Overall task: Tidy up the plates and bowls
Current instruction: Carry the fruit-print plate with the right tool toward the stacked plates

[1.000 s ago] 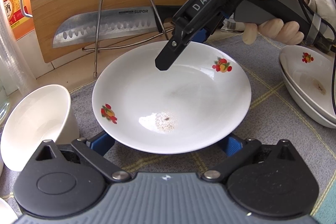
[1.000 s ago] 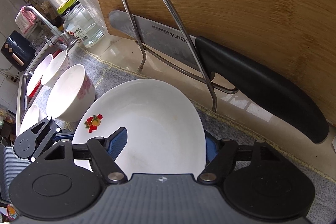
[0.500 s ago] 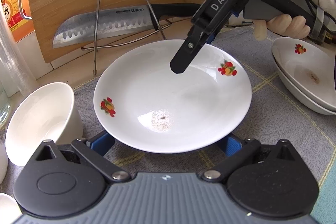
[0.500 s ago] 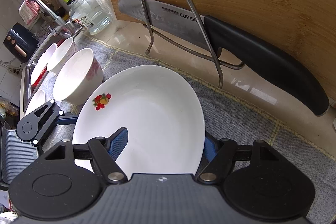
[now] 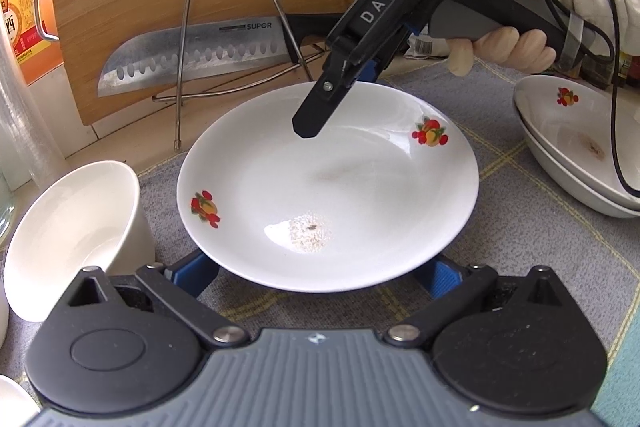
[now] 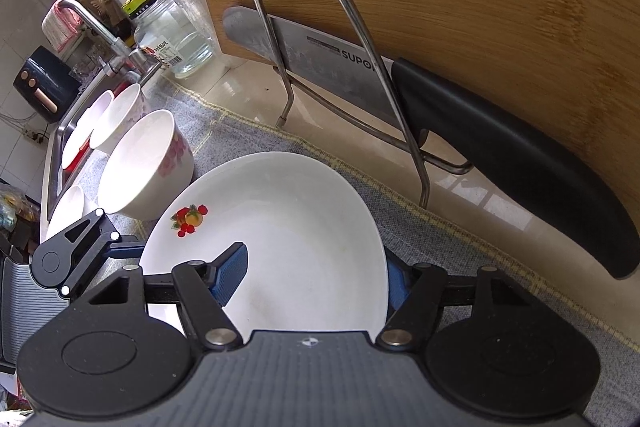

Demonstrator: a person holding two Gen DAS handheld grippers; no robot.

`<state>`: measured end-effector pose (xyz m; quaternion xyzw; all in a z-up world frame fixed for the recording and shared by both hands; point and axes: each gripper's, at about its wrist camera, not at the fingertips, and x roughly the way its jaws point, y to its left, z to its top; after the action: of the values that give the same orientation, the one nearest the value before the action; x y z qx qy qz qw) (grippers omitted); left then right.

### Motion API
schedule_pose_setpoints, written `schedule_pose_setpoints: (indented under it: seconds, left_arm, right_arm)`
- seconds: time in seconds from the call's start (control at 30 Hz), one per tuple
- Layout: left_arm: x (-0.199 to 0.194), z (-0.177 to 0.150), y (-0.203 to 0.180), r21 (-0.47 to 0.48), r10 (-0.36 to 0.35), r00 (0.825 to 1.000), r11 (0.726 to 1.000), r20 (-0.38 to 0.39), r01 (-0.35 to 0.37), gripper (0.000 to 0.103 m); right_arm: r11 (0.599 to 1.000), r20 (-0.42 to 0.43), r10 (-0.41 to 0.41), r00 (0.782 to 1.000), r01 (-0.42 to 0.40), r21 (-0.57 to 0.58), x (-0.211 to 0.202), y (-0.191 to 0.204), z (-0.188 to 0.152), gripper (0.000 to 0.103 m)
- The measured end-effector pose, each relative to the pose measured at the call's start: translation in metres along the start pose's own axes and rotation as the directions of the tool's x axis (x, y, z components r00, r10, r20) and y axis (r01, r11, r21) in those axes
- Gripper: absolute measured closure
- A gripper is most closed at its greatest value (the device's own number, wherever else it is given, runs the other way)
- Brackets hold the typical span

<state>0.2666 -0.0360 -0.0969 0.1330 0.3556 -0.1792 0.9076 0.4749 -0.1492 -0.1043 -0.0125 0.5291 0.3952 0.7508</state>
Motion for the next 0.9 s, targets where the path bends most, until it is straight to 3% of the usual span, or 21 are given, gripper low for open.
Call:
schedule_pose_setpoints:
  seconds: [0.27, 0.9]
  left_arm:
    - [-0.002, 0.003, -0.003, 0.028, 0.003, 1.0, 1.0, -0.007, -0.003, 0.0]
    - [-0.025, 0.013, -0.006, 0.041, -0.014, 1.0, 0.999, -0.001, 0.014, 0.001]
  right_arm:
    - [1.0, -0.042, -0.004, 0.999, 0.004, 0.004, -0.007, 0.003, -0.005, 0.029]
    - [0.999, -0.027, -0.034, 0.999, 0.033, -0.036, -0.028, 0.023, -0.012, 0.029]
